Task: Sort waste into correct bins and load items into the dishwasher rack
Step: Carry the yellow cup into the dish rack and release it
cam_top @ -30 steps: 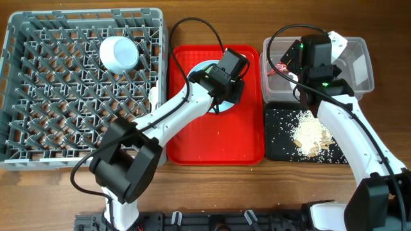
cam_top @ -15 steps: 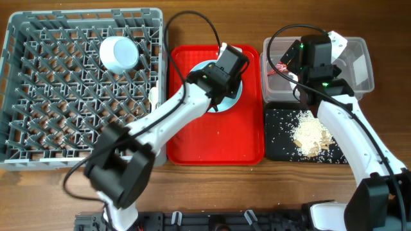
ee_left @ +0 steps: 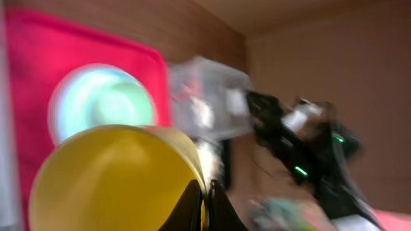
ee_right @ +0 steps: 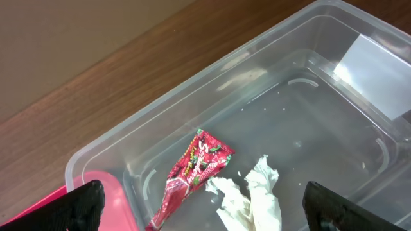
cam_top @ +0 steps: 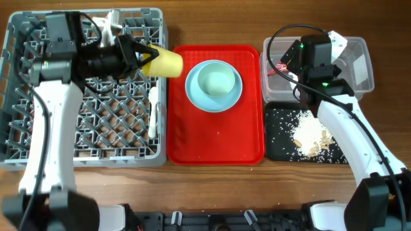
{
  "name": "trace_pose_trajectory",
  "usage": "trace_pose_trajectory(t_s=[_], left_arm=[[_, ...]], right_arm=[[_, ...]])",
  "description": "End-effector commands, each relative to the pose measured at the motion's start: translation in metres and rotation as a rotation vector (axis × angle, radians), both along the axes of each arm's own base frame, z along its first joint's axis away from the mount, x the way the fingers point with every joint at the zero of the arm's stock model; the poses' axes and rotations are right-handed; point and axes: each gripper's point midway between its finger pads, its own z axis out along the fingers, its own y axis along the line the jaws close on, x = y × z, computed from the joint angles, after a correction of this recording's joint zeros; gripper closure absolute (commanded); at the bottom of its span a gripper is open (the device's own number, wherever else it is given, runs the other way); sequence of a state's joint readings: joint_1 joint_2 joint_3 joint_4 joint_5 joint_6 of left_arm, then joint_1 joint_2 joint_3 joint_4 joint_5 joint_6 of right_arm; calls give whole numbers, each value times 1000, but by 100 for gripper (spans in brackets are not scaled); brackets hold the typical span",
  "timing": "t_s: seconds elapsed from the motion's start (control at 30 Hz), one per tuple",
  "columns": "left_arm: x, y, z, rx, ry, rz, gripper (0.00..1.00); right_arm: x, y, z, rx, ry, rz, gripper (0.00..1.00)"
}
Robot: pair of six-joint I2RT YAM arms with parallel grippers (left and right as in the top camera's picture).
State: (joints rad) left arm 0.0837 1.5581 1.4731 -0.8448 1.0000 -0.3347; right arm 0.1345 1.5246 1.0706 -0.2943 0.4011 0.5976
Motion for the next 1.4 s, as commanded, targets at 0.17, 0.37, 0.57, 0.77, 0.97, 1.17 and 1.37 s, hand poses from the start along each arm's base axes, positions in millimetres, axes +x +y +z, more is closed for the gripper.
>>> trace_pose_trajectory(t_s=[0.17, 0.37, 0.57, 0.77, 0.97, 1.17, 1.37], left_arm=[[-10, 43, -64, -342, 165, -17, 96], [-18, 120, -113, -365, 143, 214, 96], [-21, 125, -109, -447, 104, 207, 96], [-9, 121, -102, -451, 83, 182, 96], [7, 102, -133, -461, 128, 126, 96], [14, 121, -171, -433, 193, 213, 96], [17, 125, -178, -398, 197, 240, 89]], right_arm=[[1, -4, 11, -2, -31, -20, 0], [1, -4, 11, -3, -30, -20, 0], [1, -4, 11, -3, -30, -20, 0], [1, -4, 11, -3, -30, -20, 0], [1, -4, 11, -3, -30, -20, 0], [1, -4, 11, -3, -30, -20, 0], [1, -4, 11, -3, -30, -20, 0]])
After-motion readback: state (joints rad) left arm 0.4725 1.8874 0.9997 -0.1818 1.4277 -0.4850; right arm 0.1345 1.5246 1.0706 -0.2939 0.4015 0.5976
